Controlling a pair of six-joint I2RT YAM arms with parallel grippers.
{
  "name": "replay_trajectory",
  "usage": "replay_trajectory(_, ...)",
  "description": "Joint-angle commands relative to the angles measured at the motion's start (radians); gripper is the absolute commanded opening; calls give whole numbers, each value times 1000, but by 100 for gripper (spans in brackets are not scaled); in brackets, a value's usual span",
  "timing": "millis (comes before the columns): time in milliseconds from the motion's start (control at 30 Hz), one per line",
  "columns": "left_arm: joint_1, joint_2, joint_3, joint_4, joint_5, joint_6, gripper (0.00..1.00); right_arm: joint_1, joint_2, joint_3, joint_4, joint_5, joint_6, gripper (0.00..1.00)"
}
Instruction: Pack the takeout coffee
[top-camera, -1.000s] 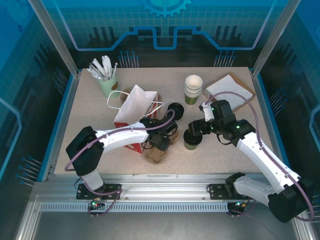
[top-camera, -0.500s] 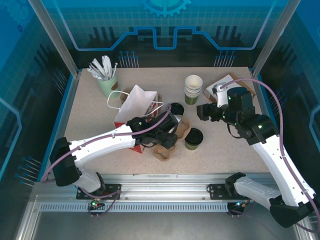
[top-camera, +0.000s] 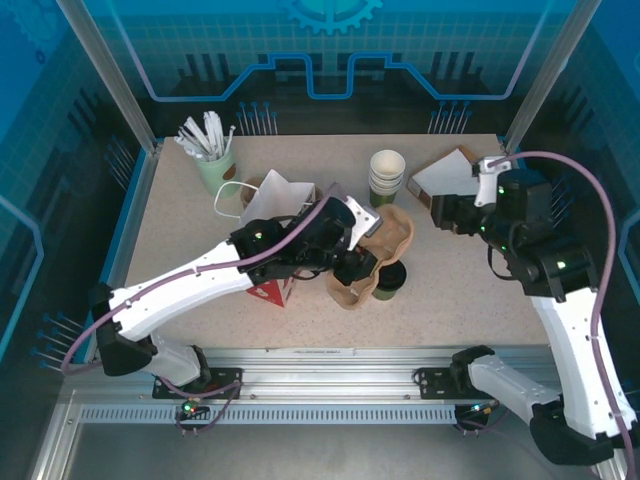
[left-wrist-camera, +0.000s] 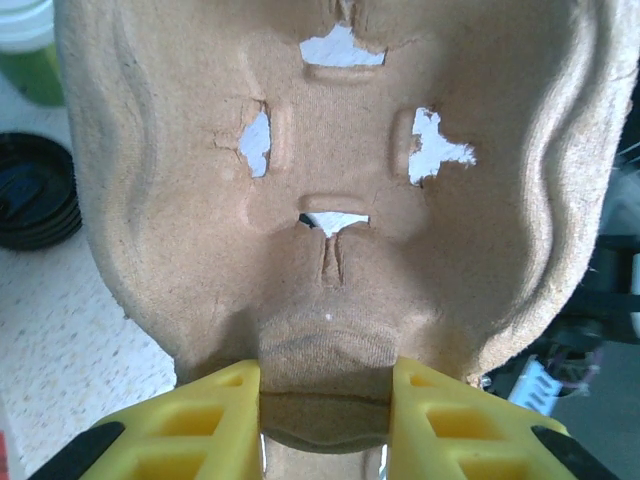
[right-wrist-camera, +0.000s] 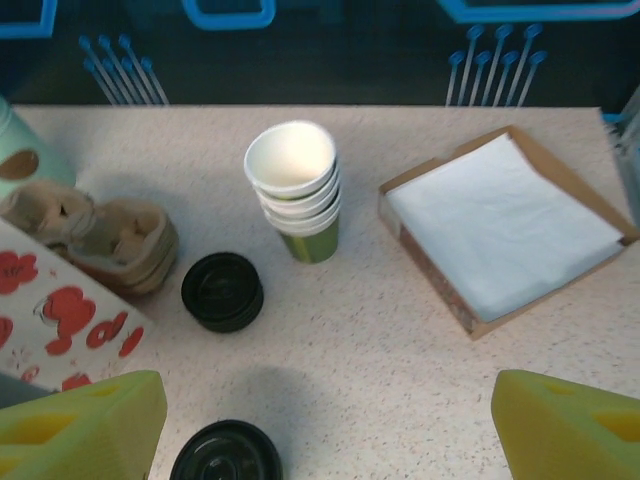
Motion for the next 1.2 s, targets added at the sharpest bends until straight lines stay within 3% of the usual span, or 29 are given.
replay_trajectory(0, -2, -74, 85, -10, 68, 53, 31, -21, -49, 64, -42, 39, 27, 86)
replay_trajectory(233, 33, -111, 245, -69, -17, 123, 30, -21, -46, 103, -46, -11, 21, 85)
replay_trajectory(333, 71, -113, 318, -114, -59, 137, 30, -15, -26, 79, -24, -122, 27, 84)
replay_trajectory(467, 172, -130, 389, -211, -138, 141, 31, 33, -12, -13, 107, -359, 50, 84)
replay_trajectory(567, 270, -162, 373, -275, -199, 129, 31, 117, 27, -72, 210, -417, 72, 83)
replay_trajectory(767, 407, -205, 267, -307, -244, 108, 30, 270, 196, -66, 328, -413, 84, 81)
replay_trajectory(967, 481, -205, 196, -278, -213, 102, 29, 270, 397, 34, 409, -424, 65, 79)
replay_trajectory(1167, 486, -191, 149, -226, -200, 98, 29, 270, 625, 159, 515, -592, 13, 75)
